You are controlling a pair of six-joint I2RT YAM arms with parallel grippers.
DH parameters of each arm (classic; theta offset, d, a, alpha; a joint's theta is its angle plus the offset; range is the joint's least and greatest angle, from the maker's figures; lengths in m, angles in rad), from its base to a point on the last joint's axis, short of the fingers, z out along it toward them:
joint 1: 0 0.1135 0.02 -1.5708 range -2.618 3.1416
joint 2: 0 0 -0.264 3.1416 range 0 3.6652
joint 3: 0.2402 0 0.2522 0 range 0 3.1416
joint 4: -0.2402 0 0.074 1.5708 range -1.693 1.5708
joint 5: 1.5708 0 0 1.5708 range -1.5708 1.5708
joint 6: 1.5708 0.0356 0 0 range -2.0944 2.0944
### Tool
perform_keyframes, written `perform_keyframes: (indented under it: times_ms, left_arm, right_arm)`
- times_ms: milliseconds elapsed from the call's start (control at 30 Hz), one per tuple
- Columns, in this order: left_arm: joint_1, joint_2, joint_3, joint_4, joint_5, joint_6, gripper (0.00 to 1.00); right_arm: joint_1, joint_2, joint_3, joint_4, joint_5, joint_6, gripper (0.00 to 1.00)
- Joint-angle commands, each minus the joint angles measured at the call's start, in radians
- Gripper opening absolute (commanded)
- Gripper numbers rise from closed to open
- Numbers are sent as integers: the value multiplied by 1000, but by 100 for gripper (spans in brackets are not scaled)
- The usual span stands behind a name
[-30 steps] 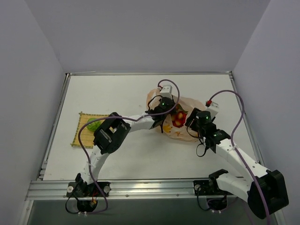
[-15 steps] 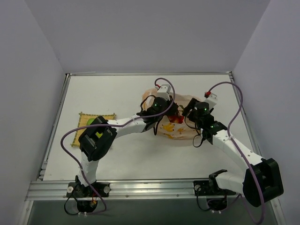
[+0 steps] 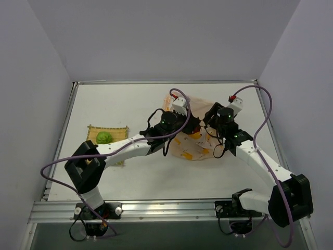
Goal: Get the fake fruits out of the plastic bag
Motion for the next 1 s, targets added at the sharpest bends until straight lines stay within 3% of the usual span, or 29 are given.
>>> perform_keyframes:
  times_ms: [0,100,233,433,700,967]
  left_arm:
    - [3,-117,63,87,-68,46,2]
    - [4,-97,116,77,-126,69,2]
    - [7,-27,195,79,-146,60,2]
    - [7,14,307,67,-100,43,2]
    - [38,-195,244,19,-59,45,2]
    - [96,-405,192,-86,-51,48,2]
  right_arm:
    - [3,-87,-48,10,2,0,54]
    - [26,-161,-109,-8,-21,-12,61]
    - [45,-239,-166,-52,-22,-3,76]
    - [46,-248,-209,-74,24,14,69]
    - [45,-216,-200,-72,65,-1,73]
    - [43,-221,-208,-63,82,-14,69]
